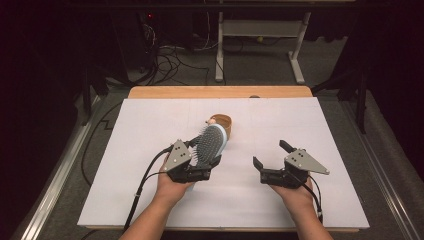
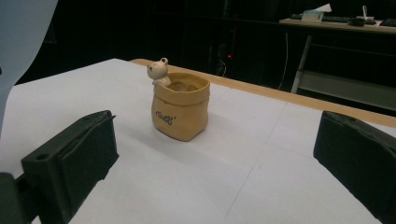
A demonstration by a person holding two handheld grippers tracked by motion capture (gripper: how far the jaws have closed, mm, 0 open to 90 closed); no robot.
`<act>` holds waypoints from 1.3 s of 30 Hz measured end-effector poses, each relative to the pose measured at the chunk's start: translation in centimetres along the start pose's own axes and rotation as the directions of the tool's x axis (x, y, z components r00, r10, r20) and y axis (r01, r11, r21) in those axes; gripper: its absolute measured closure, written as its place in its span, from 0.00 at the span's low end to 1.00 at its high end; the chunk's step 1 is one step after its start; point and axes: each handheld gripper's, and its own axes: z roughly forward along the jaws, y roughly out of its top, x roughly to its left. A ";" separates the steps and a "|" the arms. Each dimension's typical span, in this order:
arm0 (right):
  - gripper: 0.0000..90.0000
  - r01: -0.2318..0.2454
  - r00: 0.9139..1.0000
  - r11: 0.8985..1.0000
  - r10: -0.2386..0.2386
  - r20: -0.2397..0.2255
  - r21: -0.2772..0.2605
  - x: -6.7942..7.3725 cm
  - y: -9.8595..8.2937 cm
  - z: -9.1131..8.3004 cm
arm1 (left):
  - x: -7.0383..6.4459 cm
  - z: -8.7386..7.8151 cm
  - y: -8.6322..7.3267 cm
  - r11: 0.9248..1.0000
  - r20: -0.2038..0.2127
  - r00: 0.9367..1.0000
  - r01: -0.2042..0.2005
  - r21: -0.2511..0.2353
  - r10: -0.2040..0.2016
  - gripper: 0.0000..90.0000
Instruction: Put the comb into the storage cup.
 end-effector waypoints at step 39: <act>0.00 -0.076 0.979 0.996 0.067 -0.195 -0.038 3.8 3.2 0.7 | 0.8 -0.2 -2.2 0.999 0.004 0.999 -0.047 0.027 0.047 0.23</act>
